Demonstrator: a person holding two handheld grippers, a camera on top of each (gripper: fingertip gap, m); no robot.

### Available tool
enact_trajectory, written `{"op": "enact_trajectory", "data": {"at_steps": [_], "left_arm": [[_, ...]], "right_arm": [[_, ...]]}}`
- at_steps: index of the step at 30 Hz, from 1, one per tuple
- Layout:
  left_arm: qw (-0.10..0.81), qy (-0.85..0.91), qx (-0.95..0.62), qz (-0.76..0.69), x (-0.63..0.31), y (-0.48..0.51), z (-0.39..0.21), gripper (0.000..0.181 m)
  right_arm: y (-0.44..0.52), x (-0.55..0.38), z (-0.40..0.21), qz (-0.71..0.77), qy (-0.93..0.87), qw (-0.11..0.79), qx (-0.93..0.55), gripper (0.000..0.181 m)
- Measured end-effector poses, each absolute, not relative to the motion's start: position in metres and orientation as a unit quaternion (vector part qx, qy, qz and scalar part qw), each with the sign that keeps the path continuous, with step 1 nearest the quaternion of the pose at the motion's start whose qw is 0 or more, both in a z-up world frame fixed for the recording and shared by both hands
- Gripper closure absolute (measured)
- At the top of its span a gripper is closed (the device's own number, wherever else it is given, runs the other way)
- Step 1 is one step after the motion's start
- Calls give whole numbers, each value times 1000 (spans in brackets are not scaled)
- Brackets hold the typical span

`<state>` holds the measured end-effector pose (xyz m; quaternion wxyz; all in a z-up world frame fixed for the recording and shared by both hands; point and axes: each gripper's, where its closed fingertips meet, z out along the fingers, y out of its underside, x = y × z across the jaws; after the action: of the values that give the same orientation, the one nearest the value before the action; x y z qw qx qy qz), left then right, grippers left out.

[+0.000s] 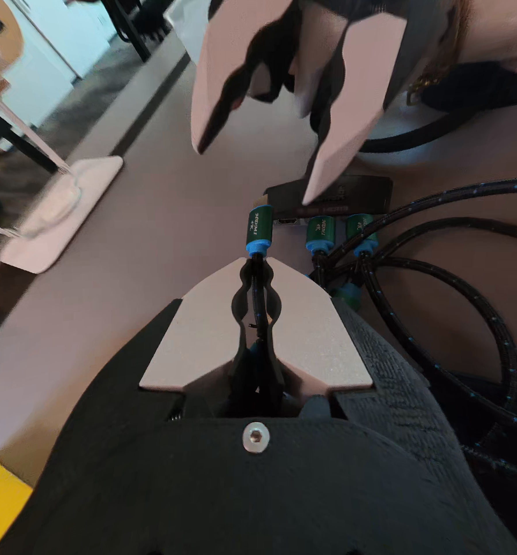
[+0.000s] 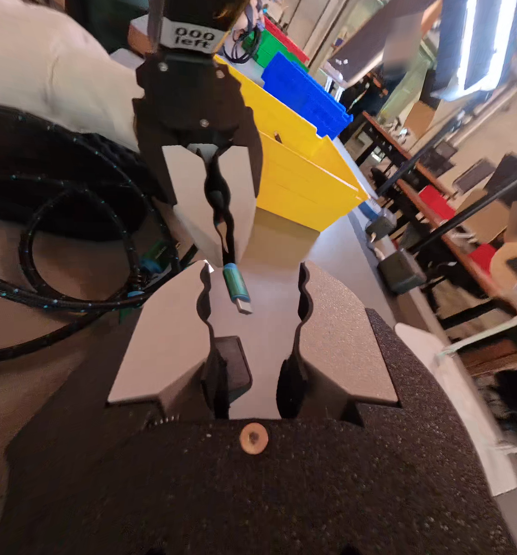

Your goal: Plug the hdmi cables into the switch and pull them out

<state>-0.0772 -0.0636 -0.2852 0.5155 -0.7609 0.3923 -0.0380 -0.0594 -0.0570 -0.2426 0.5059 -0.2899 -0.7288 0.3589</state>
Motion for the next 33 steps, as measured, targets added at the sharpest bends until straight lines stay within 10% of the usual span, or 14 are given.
{"op": "enact_trajectory", "data": {"at_steps": [9,14,18,22,33], "left_arm": [[551,400,-730,-65,-68,-68,-270,175],[575,402,-707,-90,-64,-73,-258,174],[681,304,-633,-208,-76,-86,-190,114],[571,385,-707,-162,-76,-95,-201,92],[455,453,-761,-93,-46,-90,-226,161]], "right_arm": [[-59,-61,-259,171,-788,565,-177,134],[-66,-64,-256,88,-788,598,-118,168],[-75,-63,-240,20,-759,648,-59,168],[-86,-62,-228,-32,-729,684,-6,169],[-88,-60,-212,-83,-693,716,3,169]]}}
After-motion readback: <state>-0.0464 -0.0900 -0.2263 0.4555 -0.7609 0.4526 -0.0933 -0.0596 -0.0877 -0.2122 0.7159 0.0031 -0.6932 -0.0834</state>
